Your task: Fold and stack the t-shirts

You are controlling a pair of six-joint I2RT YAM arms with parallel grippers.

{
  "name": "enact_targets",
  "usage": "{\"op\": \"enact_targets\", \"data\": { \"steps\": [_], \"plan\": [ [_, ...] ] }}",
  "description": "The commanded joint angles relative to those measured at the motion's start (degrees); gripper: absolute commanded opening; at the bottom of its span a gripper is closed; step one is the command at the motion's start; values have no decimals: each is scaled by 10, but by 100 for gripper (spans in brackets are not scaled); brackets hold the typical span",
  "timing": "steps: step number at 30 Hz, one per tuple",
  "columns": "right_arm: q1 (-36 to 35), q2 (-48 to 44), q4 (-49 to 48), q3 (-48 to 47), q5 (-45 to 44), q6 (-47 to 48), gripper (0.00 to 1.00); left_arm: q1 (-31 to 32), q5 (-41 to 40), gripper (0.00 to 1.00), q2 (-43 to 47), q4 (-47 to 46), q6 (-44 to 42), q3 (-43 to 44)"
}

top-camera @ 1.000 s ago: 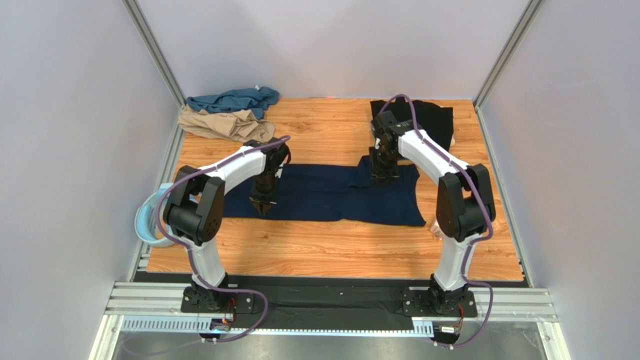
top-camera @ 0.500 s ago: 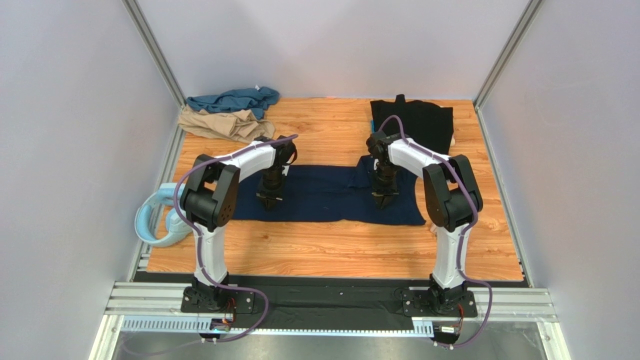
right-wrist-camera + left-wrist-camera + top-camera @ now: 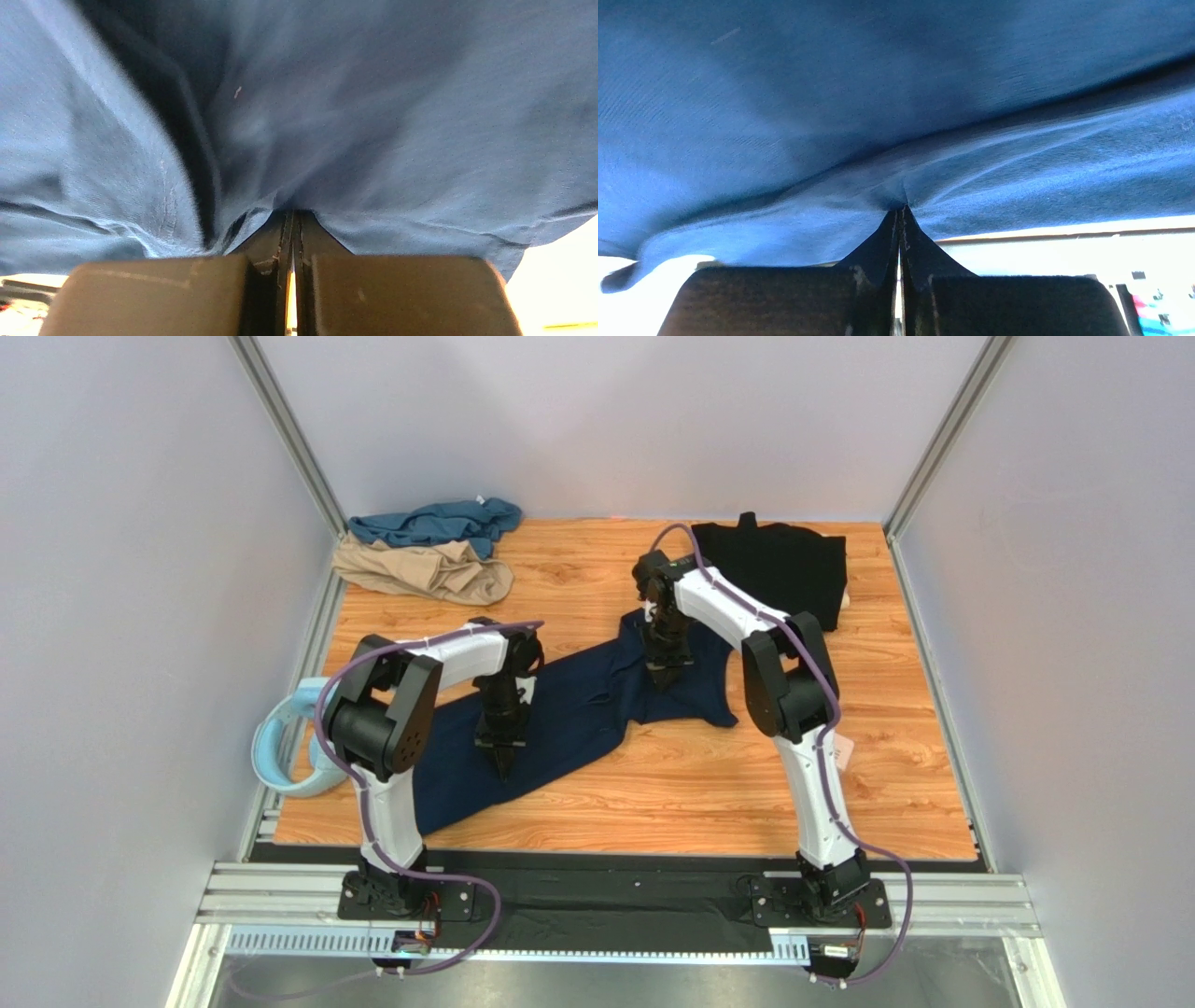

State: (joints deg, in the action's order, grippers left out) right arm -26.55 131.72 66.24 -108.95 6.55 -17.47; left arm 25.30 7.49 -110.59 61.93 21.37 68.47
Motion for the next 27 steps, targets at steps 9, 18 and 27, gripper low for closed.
{"op": "enact_targets", "data": {
  "steps": [9,18,27],
  "plan": [
    [10,180,-21,-306,57,-12,0,56,49,0,51,-6,46,-94],
    [46,219,-176,-331,140,-91,14,134,80,0,-49,10,32,48],
    [91,222,-310,-362,190,-139,36,162,77,0,-147,24,31,173]
  ]
}}
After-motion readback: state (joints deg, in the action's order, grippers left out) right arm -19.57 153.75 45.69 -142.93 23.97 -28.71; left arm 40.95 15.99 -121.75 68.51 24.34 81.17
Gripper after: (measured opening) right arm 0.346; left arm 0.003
